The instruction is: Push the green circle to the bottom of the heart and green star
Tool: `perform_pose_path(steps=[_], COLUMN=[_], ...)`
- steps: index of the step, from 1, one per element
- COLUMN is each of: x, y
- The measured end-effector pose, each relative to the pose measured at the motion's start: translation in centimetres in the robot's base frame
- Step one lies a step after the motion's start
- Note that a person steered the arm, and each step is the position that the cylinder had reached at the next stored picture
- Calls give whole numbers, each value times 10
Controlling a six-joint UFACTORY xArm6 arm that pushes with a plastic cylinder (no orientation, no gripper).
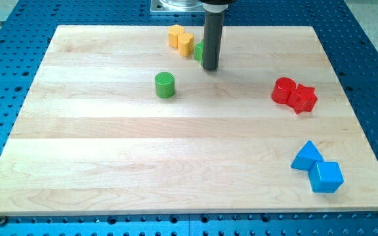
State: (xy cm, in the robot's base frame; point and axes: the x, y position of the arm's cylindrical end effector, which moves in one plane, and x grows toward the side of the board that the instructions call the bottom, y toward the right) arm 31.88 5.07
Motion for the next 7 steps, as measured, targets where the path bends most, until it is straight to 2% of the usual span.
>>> perform_pose_path(steps=[2,3,4,5,6,7], x=[-20,51,108,110,110,108], y=[24,14,-45,-141,-156,-127])
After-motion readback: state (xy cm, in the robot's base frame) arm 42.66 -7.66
